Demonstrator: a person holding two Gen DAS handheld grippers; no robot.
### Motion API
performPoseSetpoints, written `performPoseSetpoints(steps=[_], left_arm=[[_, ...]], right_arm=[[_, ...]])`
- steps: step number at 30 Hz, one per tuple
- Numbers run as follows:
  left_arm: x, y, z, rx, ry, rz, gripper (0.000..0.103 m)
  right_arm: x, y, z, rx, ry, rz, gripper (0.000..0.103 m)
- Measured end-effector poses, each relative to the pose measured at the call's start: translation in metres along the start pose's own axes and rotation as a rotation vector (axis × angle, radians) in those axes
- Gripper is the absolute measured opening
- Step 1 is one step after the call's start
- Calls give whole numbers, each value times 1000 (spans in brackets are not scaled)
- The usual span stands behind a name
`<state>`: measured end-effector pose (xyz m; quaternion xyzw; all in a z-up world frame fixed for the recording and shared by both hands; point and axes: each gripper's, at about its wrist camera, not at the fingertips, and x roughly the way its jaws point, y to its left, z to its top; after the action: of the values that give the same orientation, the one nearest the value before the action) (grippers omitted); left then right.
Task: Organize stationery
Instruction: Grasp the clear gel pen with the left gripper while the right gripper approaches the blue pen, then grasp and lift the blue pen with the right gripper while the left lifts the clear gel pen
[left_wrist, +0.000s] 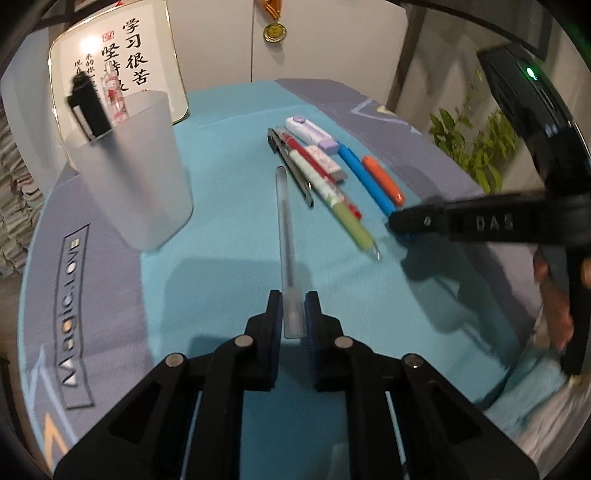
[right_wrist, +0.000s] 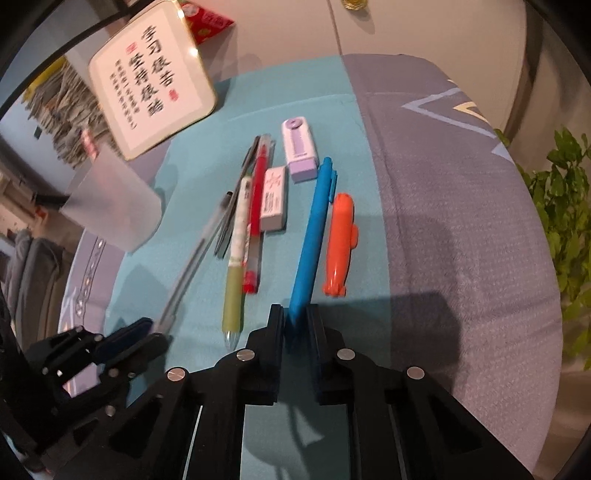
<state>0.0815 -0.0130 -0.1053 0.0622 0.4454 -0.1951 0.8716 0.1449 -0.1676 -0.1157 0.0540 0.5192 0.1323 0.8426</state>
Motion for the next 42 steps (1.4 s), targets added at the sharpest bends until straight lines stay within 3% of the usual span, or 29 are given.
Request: performPoseSetpoints(steps=[10,14,16,20,22,24,28,36,42], left_arm=[[-13,-9,-23,75,51,1,10],[-18,-7,-27,70,36,7,12],[-20,-5,-25,61,22,11,12],[-18,-6,-18,58,5,30,14],[-15,-6,-12,49,3,32,17],[-11,-7,-4,46,-2,29,26],[-2,-13,10,58,-7,30,27],[16,-8,23,60,13,35,27],[28,-2,32,53,26,21,27]], right_arm=[[-18,4,-27,-88,48,16,13],[-16,18,-42,-183,122,27,13],[-17,19,-44,-194,116,29,13],[-32,5,-33,-115,16,17,16],[-38,2,-25,-100,-25,5,24],[-40,1,-18,-97,-48,17,27],[-36,7,5,-98,-83,37,27],[-3,8,33,-99,-45,-32,27],[18,-2,52,-71,-16,-23,28]])
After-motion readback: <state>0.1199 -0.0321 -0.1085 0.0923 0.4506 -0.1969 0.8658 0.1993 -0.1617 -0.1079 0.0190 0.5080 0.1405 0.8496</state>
